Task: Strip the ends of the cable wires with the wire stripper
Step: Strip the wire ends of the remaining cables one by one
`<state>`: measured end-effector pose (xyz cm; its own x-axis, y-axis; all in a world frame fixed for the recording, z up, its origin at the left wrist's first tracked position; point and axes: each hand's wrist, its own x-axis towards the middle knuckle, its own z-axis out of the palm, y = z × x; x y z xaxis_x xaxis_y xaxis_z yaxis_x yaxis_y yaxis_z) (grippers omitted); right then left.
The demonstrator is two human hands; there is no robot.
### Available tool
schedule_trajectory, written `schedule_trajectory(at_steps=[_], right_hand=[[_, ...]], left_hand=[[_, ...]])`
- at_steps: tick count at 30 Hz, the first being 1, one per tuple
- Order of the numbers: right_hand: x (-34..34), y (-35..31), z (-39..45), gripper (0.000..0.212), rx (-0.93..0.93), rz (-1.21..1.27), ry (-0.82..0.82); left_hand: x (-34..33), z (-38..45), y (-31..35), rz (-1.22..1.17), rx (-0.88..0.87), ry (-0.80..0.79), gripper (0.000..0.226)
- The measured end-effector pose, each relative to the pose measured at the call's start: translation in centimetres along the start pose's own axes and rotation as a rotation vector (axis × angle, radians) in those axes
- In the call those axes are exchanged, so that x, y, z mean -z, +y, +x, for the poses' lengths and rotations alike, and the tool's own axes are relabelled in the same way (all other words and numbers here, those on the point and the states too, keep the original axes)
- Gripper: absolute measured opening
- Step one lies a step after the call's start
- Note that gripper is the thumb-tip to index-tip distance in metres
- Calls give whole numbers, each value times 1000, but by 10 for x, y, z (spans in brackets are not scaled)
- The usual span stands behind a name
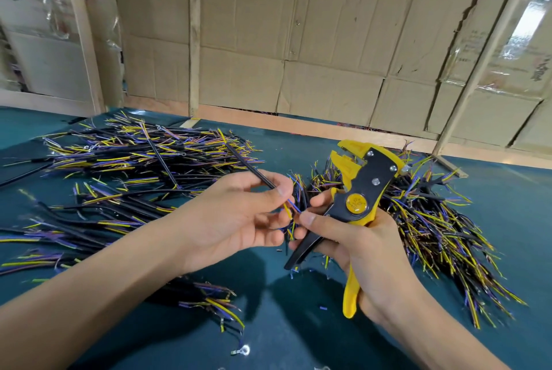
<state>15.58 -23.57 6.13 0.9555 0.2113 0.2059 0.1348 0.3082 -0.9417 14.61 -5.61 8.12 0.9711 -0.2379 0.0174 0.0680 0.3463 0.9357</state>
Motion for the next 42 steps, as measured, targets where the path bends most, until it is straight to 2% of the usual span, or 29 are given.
schedule_trajectory(at_steps=[5,10,14,20,23,25,28,32,42], right_hand=[[1,-1,1,17,8,12,13],[0,1,0,16,-7,1,8],[1,3,1,17,-11,-11,-3],[6,0,4,13,-49,36,-42],[11,-4,5,14,-132,6,-151],[13,-5,4,21,-163,-37,-235],[15,-2,2,28,-174,-38,-317],[15,-2,0,21,-162,-70,-407],[14,-2,-1,20,-158,-95,-430]], left_hand=[[7,0,8,148,58,14,30],[19,-1,16,321,181,-68,28],[22,-2,18,365,260,-129,21],[22,-3,24,301,135,-65,25],[23,-3,31,178,44,0,28],[23,-4,36,110,7,16,22],[24,-4,40,59,-2,18,22],[25,-4,40,56,10,35,17],[23,-4,39,38,32,15,12]])
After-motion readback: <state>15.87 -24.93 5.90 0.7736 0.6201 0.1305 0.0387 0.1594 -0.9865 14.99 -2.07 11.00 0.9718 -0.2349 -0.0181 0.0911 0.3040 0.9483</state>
